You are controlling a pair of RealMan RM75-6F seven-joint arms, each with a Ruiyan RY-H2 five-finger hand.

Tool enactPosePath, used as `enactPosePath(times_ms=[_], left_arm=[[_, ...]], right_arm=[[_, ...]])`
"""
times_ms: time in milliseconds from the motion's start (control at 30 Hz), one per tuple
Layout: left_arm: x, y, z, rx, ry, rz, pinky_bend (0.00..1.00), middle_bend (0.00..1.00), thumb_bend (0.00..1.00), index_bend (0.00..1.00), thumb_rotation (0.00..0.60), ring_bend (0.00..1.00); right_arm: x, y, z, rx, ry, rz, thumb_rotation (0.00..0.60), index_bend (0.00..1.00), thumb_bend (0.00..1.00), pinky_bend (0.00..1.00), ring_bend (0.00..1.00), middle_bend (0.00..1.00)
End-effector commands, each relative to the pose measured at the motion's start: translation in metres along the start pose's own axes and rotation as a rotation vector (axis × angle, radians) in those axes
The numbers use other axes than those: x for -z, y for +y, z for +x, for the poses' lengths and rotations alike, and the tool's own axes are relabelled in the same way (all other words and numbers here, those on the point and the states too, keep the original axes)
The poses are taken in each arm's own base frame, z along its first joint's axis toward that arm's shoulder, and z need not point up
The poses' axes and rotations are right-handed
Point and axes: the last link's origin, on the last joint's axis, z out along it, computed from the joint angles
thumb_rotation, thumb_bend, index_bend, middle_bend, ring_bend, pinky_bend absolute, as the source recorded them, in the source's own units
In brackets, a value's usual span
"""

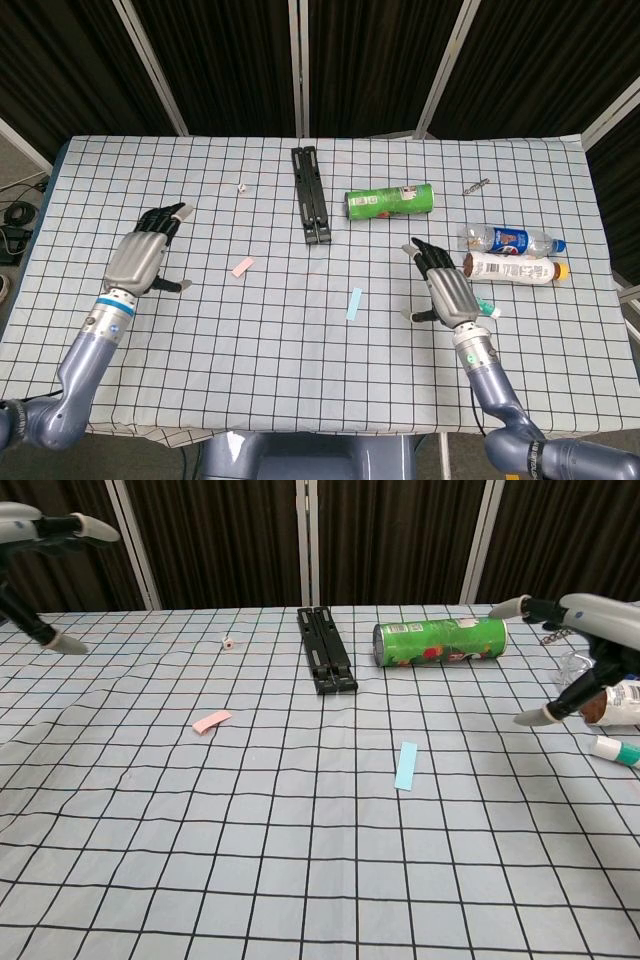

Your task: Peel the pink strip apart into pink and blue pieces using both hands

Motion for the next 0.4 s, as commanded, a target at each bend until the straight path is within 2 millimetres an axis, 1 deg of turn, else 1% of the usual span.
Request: enactPosePath(times_ms=[33, 100, 133, 200, 267, 333, 400], left_arm=[[0.046, -0.044, 0.011, -0.042, 0.085, 0.083, 0.0, 0.0, 0.01, 0.0, 0.6, 0.0], [0.065, -0.056, 0.012, -0.057, 0.116, 0.105, 0.0, 0.0, 0.01, 0.0, 0.6, 0.0], [0.076, -0.063, 0.012, -0.064, 0.134, 0.117, 0.0, 0.0, 0.01, 0.0, 0.6, 0.0], [0.097, -0.072, 0.01, -0.078, 0.154, 0.133, 0.0, 0.0, 0.01, 0.0, 0.6, 0.0], [0.108, -0.076, 0.007, -0.084, 0.157, 0.142, 0.0, 0.0, 0.01, 0.0, 0.6, 0.0], [0.127, -0.082, 0.001, -0.087, 0.15, 0.162, 0.0, 0.0, 0.01, 0.0, 0.6, 0.0], [0.139, -0.085, -0.003, -0.095, 0.148, 0.161, 0.0, 0.0, 0.01, 0.0, 0.6, 0.0]], right_arm=[[0.038, 0.04, 0.046, 0.21, 0.13, 0.12, 0.6, 0.12, 0.0, 0.0, 0.0, 0.01], [0.053, 0.051, 0.061, 0.298, 0.176, 0.156, 0.6, 0.12, 0.0, 0.0, 0.0, 0.02], [0.064, 0.058, 0.069, 0.347, 0.204, 0.166, 0.6, 0.12, 0.0, 0.0, 0.0, 0.02], [0.084, 0.068, 0.079, 0.391, 0.231, 0.152, 0.6, 0.12, 0.0, 0.0, 0.0, 0.01], [0.097, 0.074, 0.084, 0.405, 0.236, 0.129, 0.6, 0.11, 0.0, 0.0, 0.0, 0.0], [0.118, 0.084, 0.089, 0.426, 0.241, 0.077, 0.6, 0.07, 0.0, 0.0, 0.0, 0.0], [0.131, 0.091, 0.091, 0.428, 0.24, 0.037, 0.6, 0.04, 0.0, 0.0, 0.0, 0.0]])
